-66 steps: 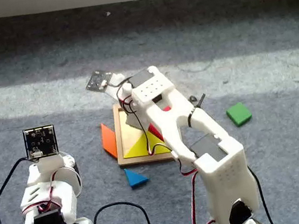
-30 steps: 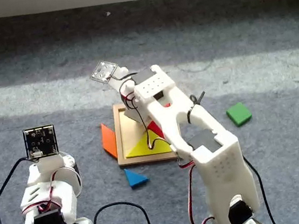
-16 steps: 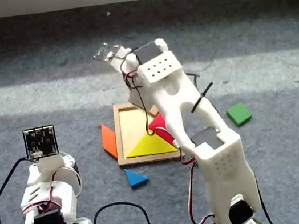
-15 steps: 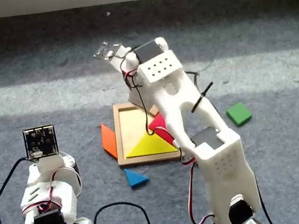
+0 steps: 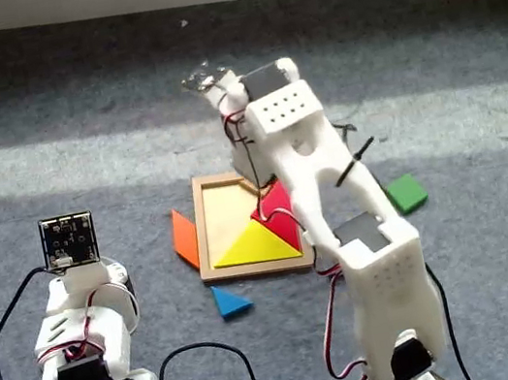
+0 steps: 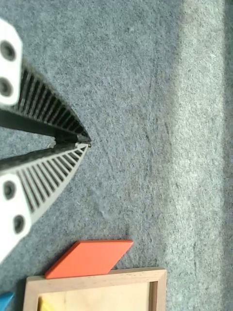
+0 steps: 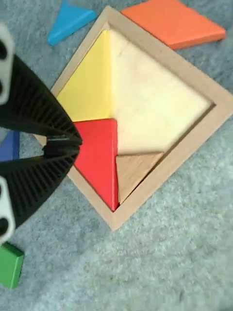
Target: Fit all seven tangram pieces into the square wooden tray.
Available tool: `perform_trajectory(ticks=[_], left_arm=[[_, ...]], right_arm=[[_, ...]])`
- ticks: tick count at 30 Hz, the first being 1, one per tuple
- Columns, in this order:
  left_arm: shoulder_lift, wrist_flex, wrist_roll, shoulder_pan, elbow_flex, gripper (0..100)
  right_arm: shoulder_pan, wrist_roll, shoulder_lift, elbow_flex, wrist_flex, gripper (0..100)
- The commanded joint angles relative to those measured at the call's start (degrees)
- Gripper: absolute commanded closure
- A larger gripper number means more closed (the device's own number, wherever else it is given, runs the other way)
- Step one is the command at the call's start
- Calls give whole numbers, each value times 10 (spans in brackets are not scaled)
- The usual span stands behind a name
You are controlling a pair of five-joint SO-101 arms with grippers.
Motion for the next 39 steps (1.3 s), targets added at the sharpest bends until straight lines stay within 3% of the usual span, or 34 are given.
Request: perform_trajectory(ticks=[1,9,18,21,24,28,34,39], left_arm=[[-5,-11,2,-2,-3,995],[-5,-12,2,-1,-2,995],[-5,-12,2,-1,-2,995],[-5,-12,2,-1,-2,995],[-5,-11,2,-1,-2,995],[-5,-11,2,-1,-2,995],[-5,-11,2,-3,-2,995],[-5,-11,2,-3,-2,995]], right_arm=[[76,-26,-68,-1,12,993],[179,-11,-147,114,5,993],[235,-11,-334,405,-173,982],[249,4,-360,483,-218,912],[263,85,-352,531,-229,841],[297,138,-312,532,-230,769],[333,150,-221,465,-251,658],[333,151,-129,388,-247,651]])
